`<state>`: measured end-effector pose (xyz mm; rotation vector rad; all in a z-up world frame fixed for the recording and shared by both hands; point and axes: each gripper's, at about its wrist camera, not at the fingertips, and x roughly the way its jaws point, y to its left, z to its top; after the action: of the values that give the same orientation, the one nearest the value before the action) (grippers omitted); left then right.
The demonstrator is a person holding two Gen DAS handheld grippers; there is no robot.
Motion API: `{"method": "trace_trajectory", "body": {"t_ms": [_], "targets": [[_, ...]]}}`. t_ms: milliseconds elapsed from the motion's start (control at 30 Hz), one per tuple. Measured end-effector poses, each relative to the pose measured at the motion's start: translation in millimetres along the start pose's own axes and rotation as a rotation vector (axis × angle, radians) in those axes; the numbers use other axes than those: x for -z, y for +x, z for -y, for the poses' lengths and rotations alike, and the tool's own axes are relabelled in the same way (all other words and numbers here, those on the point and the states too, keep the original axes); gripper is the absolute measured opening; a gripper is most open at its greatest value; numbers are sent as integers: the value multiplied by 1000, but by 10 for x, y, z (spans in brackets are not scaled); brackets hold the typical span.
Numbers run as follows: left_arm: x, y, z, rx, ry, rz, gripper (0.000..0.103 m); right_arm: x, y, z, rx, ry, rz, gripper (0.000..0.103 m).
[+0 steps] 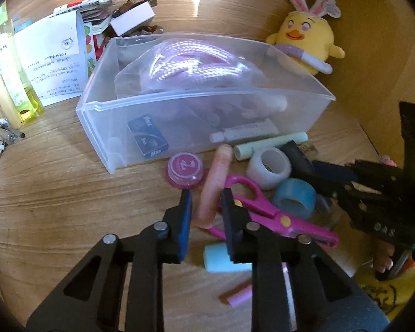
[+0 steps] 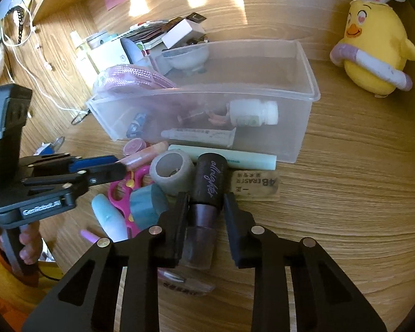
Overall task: Organize objects
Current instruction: 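Grasp the black nail polish bottle with the right tool while the left tool grasps the peach stick, then carry the nail polish and peach stick into the clear box and release both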
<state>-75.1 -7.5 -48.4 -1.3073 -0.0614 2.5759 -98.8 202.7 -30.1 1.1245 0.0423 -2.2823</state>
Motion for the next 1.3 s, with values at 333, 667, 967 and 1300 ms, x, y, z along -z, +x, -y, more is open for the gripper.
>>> {"method": "trace_trajectory", "body": {"t_ms": [333,667,967,1300], "targets": [[-95,114,1,20,4,-29,18,-56,25,7,24,-37,-16,25],[-64,64,71,-24,0,9,14,-35,-35,-19,33,-44,21,24],[-83,-335,128,-13,-11,114,14,-201,-376,-6,9,-36,128,23],[-283,-704,142,2,-19,237,14,-501,-674,-31,19,-36,265,23]]}}
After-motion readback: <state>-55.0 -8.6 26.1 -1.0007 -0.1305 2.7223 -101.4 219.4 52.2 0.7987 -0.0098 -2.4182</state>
